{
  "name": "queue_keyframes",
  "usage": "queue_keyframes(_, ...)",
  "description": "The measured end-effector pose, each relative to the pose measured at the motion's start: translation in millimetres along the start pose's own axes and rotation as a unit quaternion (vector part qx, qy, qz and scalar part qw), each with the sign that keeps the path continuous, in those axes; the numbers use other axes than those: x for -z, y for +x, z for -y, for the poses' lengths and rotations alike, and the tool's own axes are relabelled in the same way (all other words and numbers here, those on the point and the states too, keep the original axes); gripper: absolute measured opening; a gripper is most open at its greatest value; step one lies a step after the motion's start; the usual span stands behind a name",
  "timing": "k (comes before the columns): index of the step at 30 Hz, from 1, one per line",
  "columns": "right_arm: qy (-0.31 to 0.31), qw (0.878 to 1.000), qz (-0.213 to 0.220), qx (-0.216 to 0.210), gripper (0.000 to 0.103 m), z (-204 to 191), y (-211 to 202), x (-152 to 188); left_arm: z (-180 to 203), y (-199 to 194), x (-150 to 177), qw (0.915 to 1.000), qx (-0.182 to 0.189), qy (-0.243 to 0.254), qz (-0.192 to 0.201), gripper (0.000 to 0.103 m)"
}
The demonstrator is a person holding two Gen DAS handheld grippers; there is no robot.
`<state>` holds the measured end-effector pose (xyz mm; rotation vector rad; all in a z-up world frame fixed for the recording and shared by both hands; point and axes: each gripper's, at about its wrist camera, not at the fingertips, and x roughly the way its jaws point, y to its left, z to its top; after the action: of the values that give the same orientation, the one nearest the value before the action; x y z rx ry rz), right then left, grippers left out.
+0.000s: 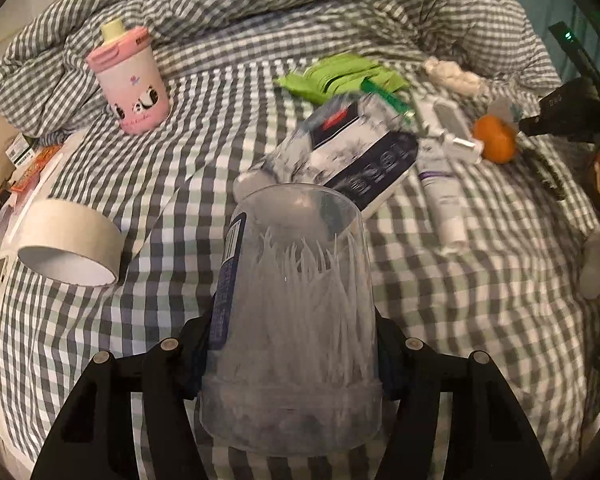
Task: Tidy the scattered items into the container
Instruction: 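Grasp the white plush toy with the right gripper while the left gripper holds the jar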
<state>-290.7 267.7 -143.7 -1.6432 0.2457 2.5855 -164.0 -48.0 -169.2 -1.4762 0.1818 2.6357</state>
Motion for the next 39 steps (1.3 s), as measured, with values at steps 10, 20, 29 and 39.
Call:
queue_keyframes(10, 0.002, 1.0, 0.002, -0.014, 0.0, 9, -12, 11, 3, -11, -1, 1.0, -0.001, 0.004, 0.005, 0.064)
queue_keyframes(20, 0.026, 0.999, 0.013, -0.039, 0.016, 19, -13, 2, 5, -4, -1, 1.0, 0.003, 0.003, -0.001, 0.064)
queue_keyframes(29, 0.06, 0.998, 0.006, -0.037, 0.073, 12, 11, -25, 2, 11, -1, 0.9999, 0.008, 0.004, -0.014, 0.064)
queue_keyframes(39, 0.047, 0.999, -0.002, 0.007, 0.063, -1, 50, -40, 3, 17, -1, 0.9998, 0.015, 0.007, -0.015, 0.064)
